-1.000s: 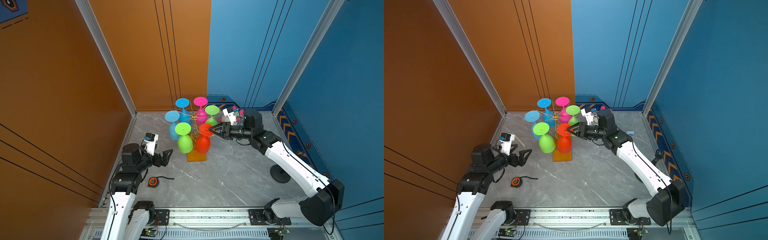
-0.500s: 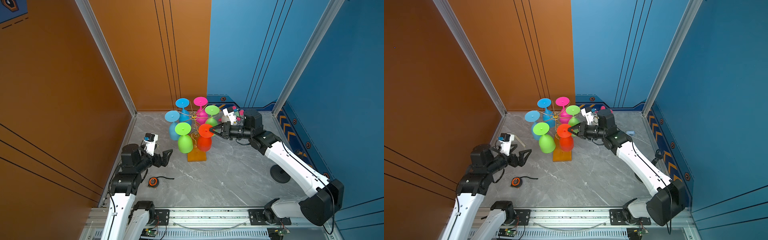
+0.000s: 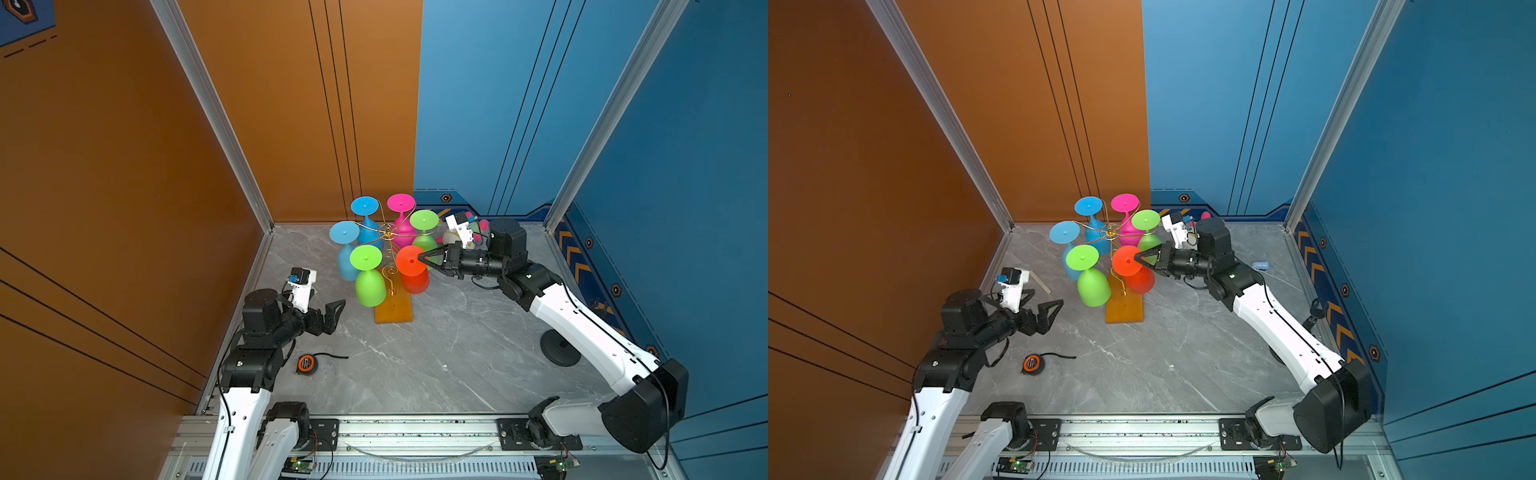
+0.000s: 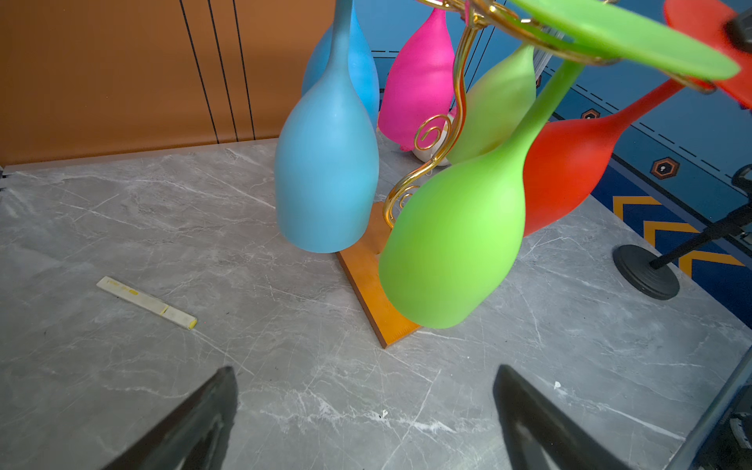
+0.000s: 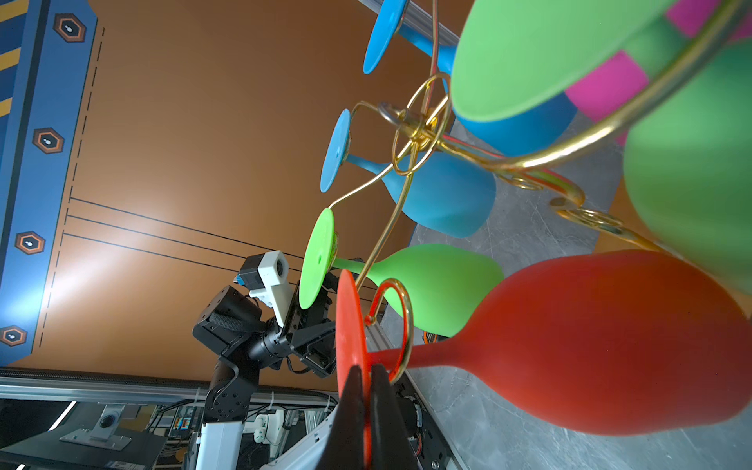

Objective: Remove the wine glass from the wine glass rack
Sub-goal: 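Close the right gripper on the red glass foot and slide it off the rack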

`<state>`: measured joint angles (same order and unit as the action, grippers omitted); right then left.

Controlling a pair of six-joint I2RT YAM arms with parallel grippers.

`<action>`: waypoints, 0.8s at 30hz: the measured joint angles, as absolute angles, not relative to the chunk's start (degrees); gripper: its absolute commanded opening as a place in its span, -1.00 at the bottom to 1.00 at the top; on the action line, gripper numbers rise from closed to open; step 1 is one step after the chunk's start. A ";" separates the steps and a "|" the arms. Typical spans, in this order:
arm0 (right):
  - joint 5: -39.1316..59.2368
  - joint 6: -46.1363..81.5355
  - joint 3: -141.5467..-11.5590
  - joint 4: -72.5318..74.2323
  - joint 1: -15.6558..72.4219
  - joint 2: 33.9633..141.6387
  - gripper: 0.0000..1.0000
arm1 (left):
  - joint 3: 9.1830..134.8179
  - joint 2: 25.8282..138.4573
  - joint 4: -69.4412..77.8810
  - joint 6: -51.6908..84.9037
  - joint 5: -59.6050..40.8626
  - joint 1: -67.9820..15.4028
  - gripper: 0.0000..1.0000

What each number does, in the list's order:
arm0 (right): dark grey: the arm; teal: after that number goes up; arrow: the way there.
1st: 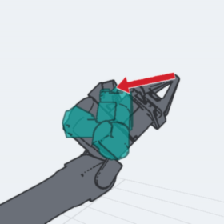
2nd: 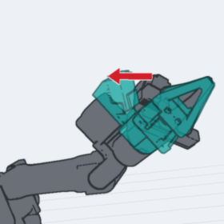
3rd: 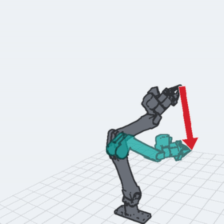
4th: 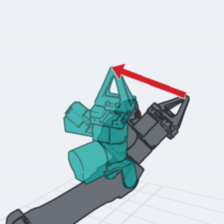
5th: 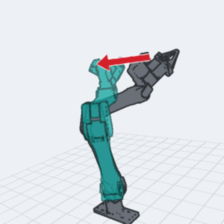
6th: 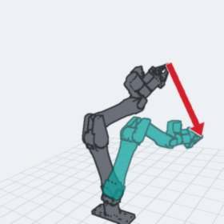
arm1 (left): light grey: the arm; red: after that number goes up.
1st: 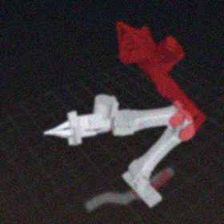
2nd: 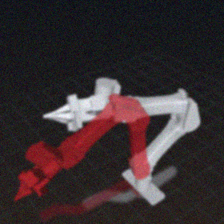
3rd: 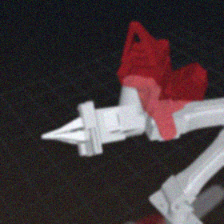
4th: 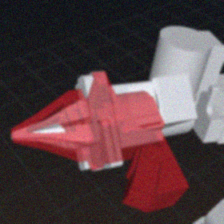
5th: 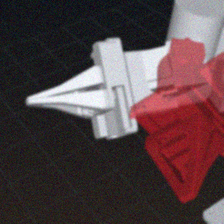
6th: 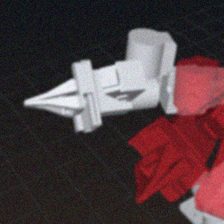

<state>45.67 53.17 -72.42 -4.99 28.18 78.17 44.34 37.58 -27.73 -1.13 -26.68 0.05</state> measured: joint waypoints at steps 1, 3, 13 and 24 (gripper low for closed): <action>45.89 53.74 -72.18 -4.54 28.18 78.17 -1.00 | 44.29 37.56 -27.73 -1.13 -26.68 0.05 0.96; 46.22 54.57 -71.90 -3.77 28.18 78.17 -1.00 | 44.29 37.50 -27.73 -1.13 -26.68 0.05 0.96; 46.50 59.77 -71.70 1.78 28.67 78.11 -1.00 | 44.29 37.28 -27.73 -1.15 -26.68 0.05 0.96; 46.52 63.07 -71.72 4.84 28.88 78.50 -1.00 | 44.29 37.28 -27.73 -1.15 -26.70 0.05 0.96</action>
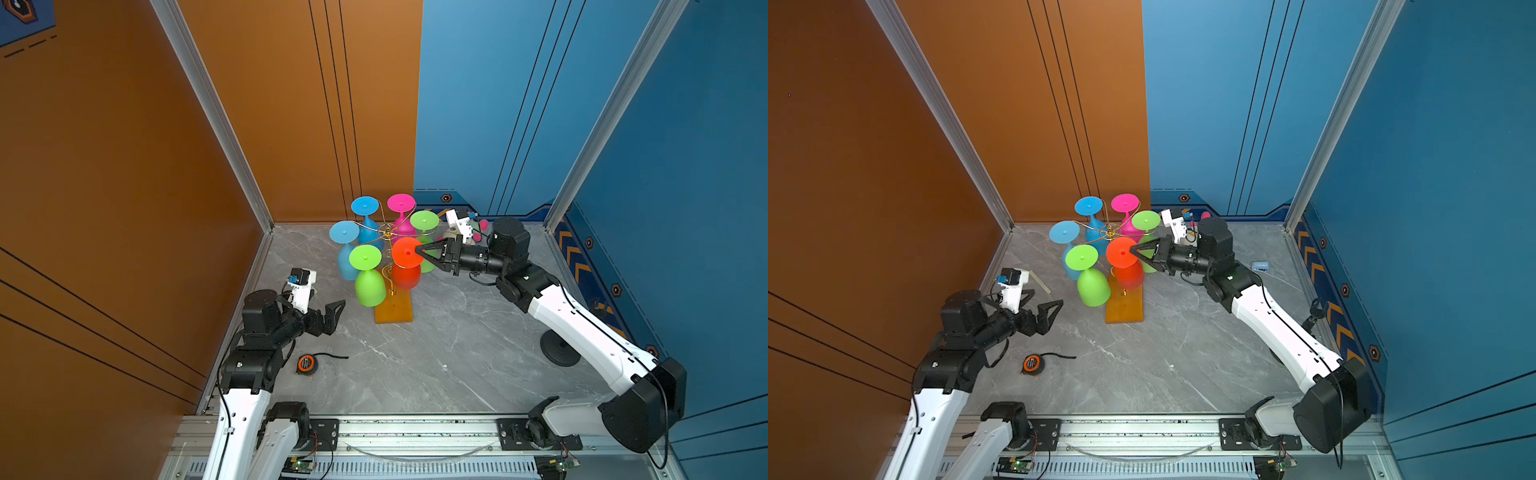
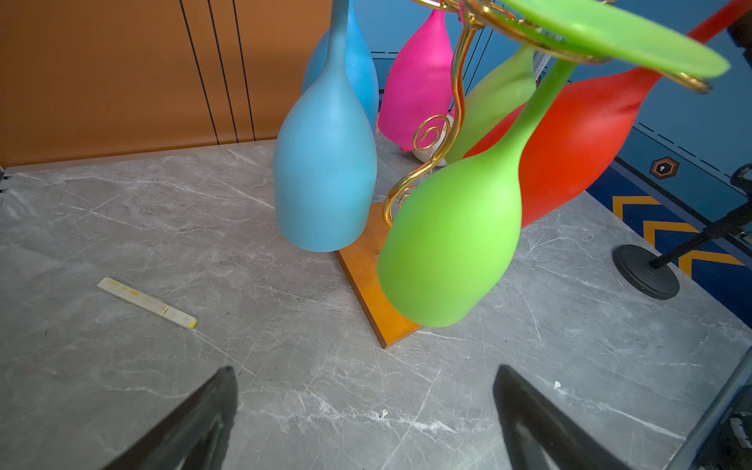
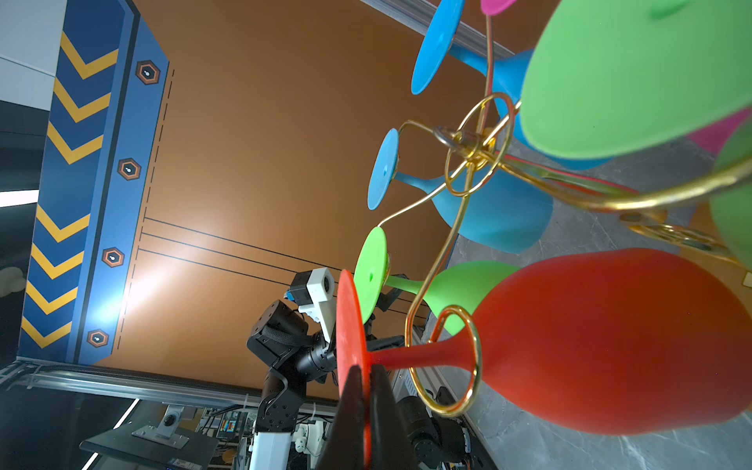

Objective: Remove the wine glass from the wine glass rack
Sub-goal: 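Close the right gripper on the red glass foot and slide it off the rack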

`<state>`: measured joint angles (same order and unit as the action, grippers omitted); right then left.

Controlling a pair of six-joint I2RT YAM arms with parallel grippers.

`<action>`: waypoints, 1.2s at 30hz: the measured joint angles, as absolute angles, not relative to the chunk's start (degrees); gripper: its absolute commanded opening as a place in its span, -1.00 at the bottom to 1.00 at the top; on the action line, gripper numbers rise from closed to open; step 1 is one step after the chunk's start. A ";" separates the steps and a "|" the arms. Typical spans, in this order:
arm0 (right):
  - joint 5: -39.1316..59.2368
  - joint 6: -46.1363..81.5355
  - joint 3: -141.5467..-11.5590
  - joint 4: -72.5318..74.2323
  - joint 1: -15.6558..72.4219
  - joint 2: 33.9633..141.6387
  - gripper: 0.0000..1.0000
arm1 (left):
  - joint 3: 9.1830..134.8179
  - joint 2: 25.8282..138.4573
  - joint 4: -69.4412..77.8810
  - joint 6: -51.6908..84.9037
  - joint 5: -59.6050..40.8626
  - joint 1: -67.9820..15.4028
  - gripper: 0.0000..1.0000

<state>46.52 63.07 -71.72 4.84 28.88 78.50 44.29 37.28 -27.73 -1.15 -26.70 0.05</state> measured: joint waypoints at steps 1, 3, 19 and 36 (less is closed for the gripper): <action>46.52 63.13 -71.72 5.10 28.91 78.70 -1.00 | 44.29 37.28 -27.73 -1.15 -26.68 0.05 0.96; 46.57 63.31 -71.72 5.15 28.95 78.94 -1.00 | 44.29 37.28 -27.73 -1.15 -26.68 0.05 0.96; 47.42 59.99 -71.83 1.96 30.89 79.18 -1.00 | 44.29 37.30 -27.73 -1.32 -26.76 0.05 0.96; 45.19 62.74 -71.83 9.02 30.76 83.07 -1.00 | 44.29 37.41 -27.73 -1.32 -27.14 0.05 0.96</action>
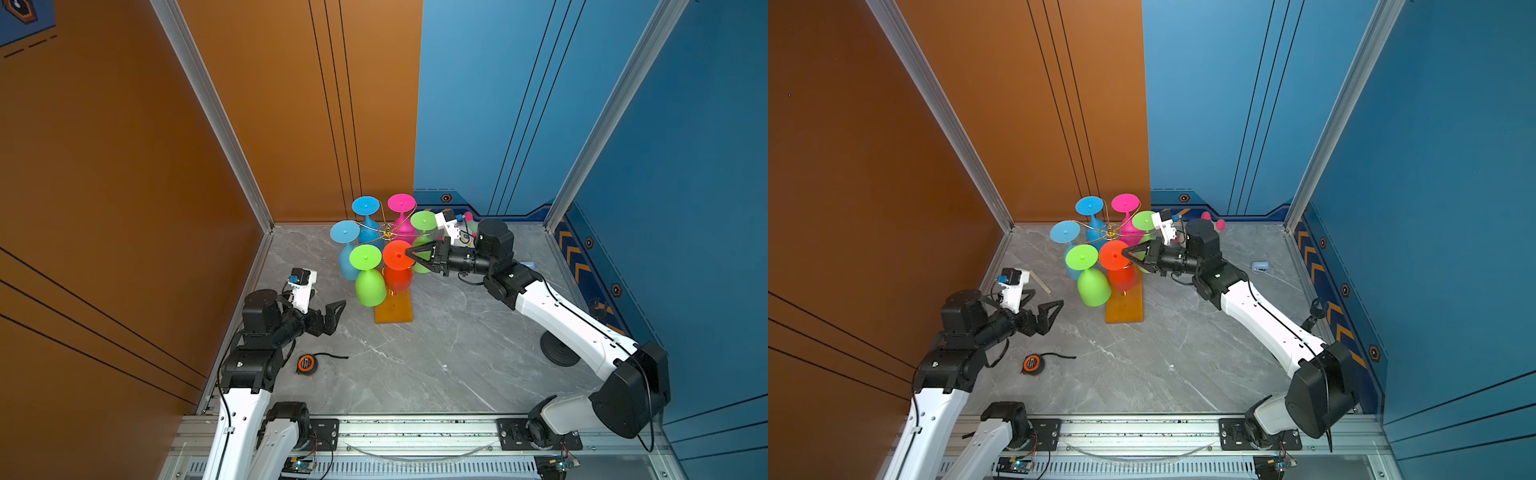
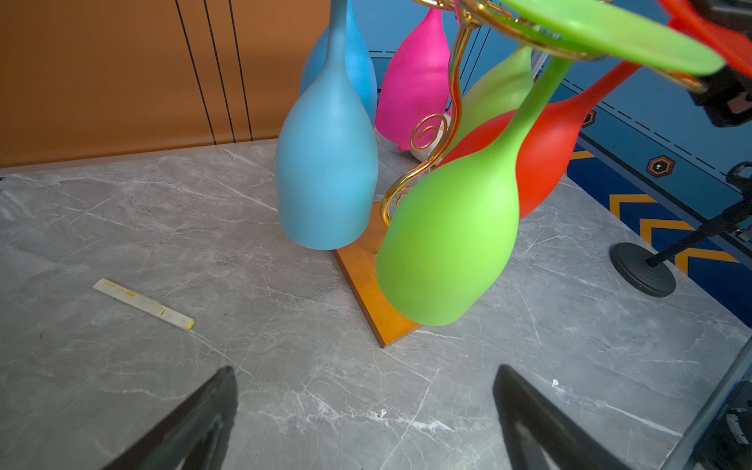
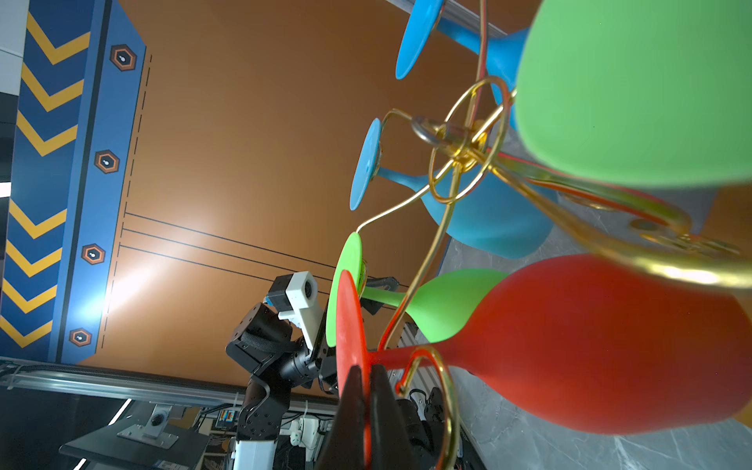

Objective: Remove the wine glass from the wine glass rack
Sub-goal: 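Close the right gripper on the red glass foot and slide it off the rack, then carry the red glass toward the left gripper while the left gripper approaches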

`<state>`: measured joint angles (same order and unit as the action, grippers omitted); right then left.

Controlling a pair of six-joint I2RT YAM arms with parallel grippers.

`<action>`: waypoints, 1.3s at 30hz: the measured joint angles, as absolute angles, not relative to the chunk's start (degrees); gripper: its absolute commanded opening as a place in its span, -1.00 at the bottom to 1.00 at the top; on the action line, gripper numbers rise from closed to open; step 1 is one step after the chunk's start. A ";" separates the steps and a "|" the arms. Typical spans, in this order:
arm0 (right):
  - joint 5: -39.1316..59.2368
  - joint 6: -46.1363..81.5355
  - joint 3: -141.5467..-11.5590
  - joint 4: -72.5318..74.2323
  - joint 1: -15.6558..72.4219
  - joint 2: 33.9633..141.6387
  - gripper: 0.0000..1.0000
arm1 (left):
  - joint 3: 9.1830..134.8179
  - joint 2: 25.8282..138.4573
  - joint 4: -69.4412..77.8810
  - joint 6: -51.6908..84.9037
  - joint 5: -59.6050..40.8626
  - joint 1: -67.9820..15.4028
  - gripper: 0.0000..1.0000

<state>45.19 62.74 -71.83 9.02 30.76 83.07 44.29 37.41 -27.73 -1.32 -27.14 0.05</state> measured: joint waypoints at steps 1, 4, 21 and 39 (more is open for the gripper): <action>44.77 63.16 -71.83 9.72 30.70 83.15 -1.00 | 44.29 37.41 -27.73 -1.32 -27.16 0.05 0.96; 43.88 64.95 -71.83 12.36 30.09 83.22 -1.00 | 44.29 37.41 -27.73 -1.30 -27.33 0.05 0.96; 42.76 69.93 -67.72 16.03 24.88 80.27 -1.00 | 46.94 36.01 -31.42 -0.82 -35.35 0.05 0.99; 42.15 65.41 -60.47 9.72 23.44 66.65 -1.00 | 48.99 29.32 -34.35 13.23 -46.85 -0.12 0.97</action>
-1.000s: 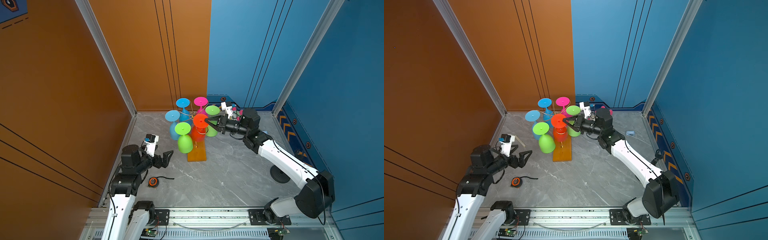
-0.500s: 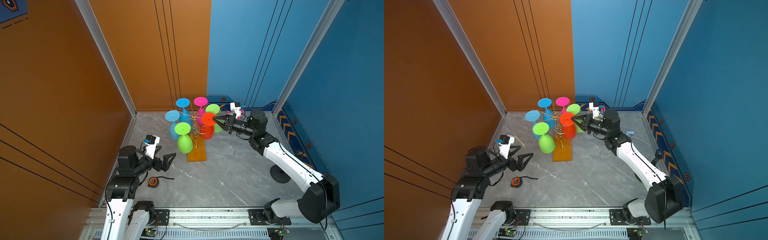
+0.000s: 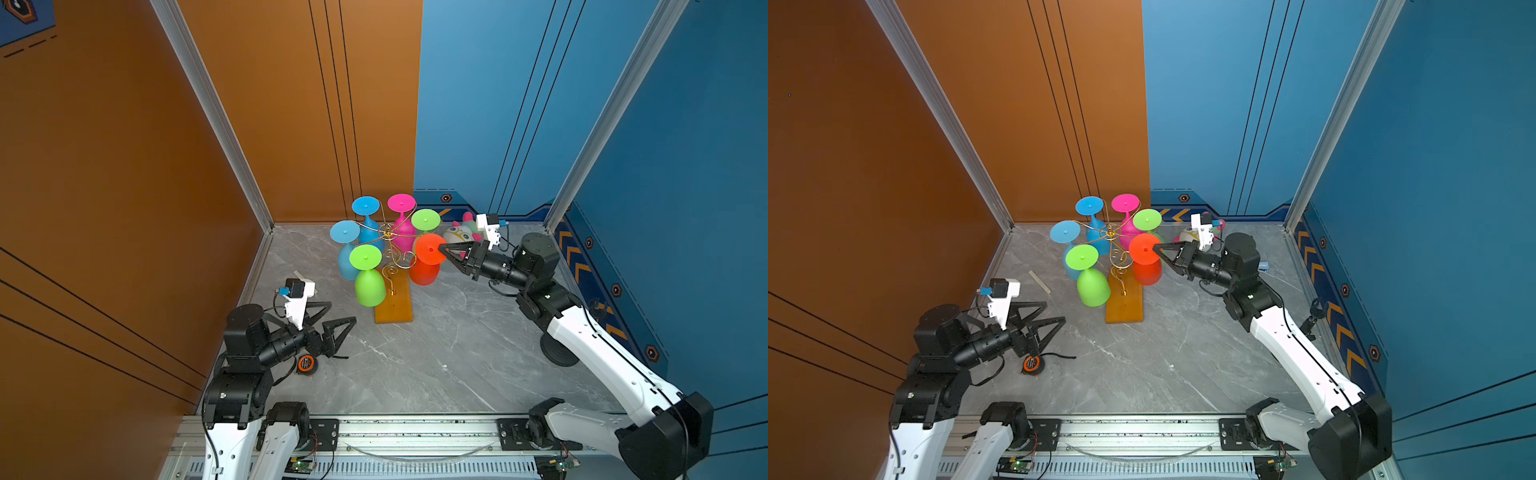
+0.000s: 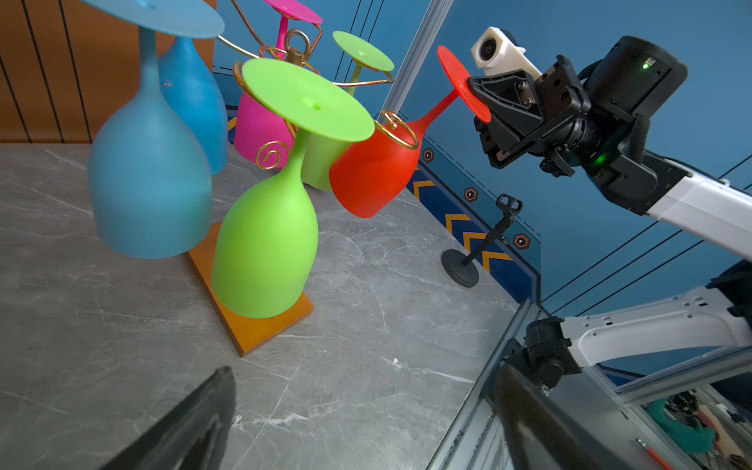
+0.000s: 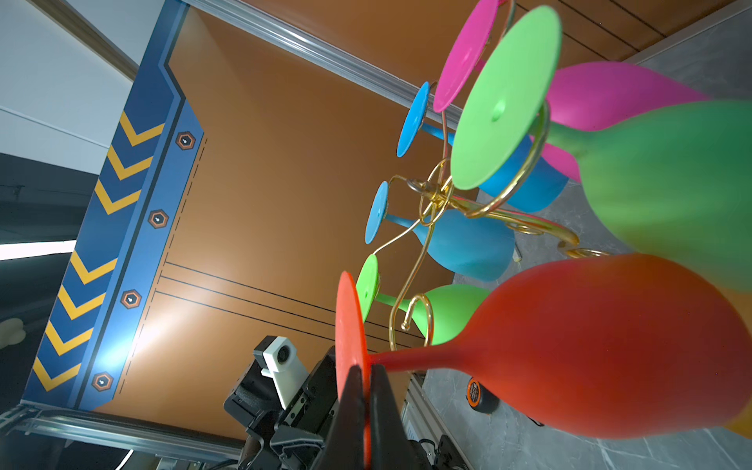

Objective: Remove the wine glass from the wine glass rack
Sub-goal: 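Carry the red glass toward the left gripper while the left gripper approaches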

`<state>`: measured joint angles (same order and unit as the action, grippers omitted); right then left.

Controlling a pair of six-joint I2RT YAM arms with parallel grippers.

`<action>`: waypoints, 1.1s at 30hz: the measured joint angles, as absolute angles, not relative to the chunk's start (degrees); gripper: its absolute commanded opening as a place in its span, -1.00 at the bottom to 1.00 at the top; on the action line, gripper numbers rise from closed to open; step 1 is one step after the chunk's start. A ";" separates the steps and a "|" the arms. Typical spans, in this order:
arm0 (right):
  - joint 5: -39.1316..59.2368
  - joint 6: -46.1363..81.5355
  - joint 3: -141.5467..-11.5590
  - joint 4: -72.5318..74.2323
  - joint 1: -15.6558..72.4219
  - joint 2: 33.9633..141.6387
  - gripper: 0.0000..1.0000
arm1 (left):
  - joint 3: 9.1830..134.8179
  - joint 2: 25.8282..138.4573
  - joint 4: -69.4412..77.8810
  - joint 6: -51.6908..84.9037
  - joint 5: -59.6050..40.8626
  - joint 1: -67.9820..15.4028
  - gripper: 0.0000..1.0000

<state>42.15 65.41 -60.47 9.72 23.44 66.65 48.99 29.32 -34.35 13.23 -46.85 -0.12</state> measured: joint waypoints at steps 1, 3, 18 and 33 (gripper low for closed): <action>42.33 64.27 -60.31 8.38 23.44 65.67 -1.00 | 48.97 28.99 -34.35 14.31 -46.94 -0.23 0.96; 42.87 61.80 -60.14 5.52 23.46 64.14 -1.00 | 48.99 28.51 -34.33 16.88 -47.05 -0.58 0.95; 45.89 39.03 -58.22 -17.02 31.42 59.18 -1.00 | 48.84 29.54 -33.36 32.82 -46.96 -11.40 0.49; 44.73 28.21 -58.15 -20.60 41.52 59.02 -1.00 | 44.77 38.33 -21.10 39.94 -40.58 -34.06 -0.03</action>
<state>44.73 28.21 -58.15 -20.60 41.52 59.02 44.77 38.33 -21.10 39.94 -40.58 -34.06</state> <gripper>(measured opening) 0.051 0.499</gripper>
